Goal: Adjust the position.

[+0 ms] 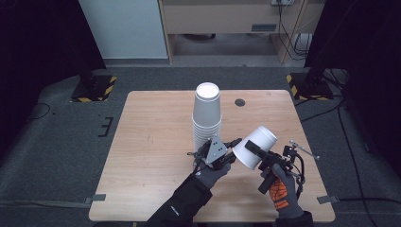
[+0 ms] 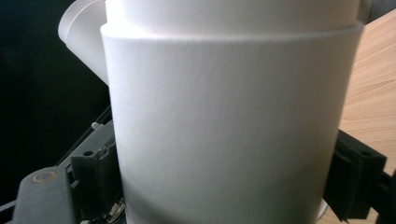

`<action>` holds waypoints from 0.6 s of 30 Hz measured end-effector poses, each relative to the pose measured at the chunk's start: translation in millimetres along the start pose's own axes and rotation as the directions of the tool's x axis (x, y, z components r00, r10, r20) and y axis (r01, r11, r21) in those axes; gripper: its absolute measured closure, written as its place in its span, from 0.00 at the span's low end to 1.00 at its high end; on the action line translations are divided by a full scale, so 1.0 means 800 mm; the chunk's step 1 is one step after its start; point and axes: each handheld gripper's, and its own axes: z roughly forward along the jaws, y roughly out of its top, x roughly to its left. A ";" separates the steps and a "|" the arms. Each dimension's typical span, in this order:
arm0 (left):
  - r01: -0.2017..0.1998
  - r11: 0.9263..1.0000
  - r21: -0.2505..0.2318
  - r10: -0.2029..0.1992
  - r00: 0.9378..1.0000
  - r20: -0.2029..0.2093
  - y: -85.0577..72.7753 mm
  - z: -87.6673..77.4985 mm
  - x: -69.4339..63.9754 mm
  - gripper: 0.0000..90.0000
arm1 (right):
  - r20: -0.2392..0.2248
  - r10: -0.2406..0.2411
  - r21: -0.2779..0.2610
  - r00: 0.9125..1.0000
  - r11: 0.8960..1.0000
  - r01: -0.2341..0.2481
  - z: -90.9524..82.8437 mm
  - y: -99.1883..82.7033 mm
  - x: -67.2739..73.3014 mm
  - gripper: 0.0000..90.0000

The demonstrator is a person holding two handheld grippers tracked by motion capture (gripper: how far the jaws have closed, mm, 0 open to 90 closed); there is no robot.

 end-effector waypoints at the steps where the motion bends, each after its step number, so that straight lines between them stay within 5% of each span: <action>1: 0.002 1.000 0.004 -0.002 1.000 0.004 -0.001 0.000 0.000 0.88 | 0.000 0.006 0.004 1.000 1.000 -0.006 0.000 0.000 0.000 0.17; 18: 0.006 1.000 0.028 -0.007 0.999 0.041 -0.005 -0.009 -0.007 0.93 | 0.031 -0.046 -0.019 0.998 0.999 0.047 -0.004 0.005 -0.008 0.12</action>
